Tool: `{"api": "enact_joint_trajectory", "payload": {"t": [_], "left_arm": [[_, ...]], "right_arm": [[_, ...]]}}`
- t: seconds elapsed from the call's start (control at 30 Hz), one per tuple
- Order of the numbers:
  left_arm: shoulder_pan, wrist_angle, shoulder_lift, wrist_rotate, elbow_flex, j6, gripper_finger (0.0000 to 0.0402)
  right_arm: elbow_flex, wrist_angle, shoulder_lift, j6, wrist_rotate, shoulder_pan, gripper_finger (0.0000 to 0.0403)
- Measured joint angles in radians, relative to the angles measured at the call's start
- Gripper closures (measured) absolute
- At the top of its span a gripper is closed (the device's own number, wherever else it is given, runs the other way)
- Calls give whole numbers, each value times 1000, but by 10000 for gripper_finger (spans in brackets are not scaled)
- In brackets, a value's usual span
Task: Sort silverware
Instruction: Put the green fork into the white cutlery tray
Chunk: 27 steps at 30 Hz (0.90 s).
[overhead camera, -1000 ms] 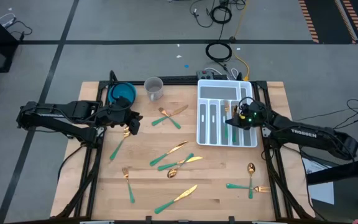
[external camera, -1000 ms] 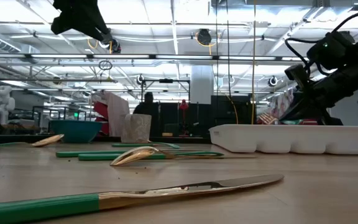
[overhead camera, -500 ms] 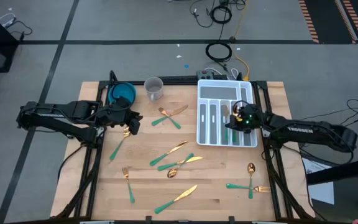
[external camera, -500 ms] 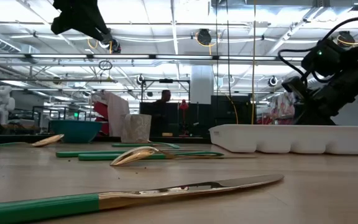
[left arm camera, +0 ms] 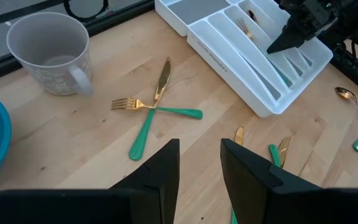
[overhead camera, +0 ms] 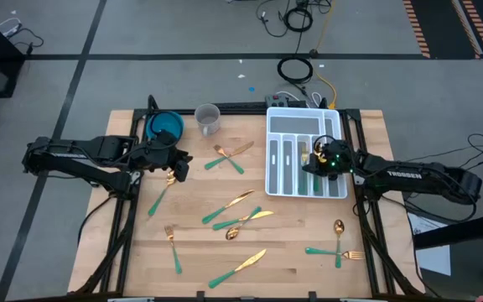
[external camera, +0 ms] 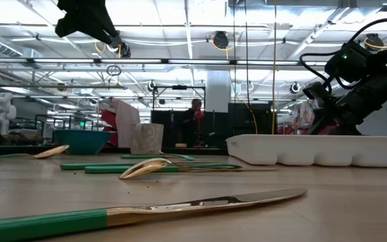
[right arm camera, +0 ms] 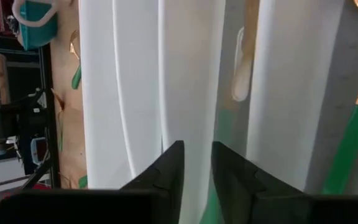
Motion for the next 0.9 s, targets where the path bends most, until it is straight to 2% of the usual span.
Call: {"api": "enact_joint_trajectory", "payload": {"t": [0.3, 0.47, 0.57, 0.7, 0.8, 0.9], "left_arm": [[0, 0, 0, 0, 0, 0, 279], [0, 0, 0, 0, 0, 0, 279], [0, 0, 0, 0, 0, 0, 279], [0, 0, 0, 0, 0, 0, 279], [0, 6, 0, -18, 0, 7, 279], [0, 85, 12, -30, 0, 97, 279]], "right_arm": [[-2, 53, -39, -2, 18, -1, 293], [81, 72, -77, -49, 10, -1, 293], [173, 54, -91, -123, 6, -1, 293], [364, -46, -91, -292, 4, 0, 293], [549, -244, -62, -436, 20, 4, 293], [734, -471, -20, -587, 74, 5, 293]]}}
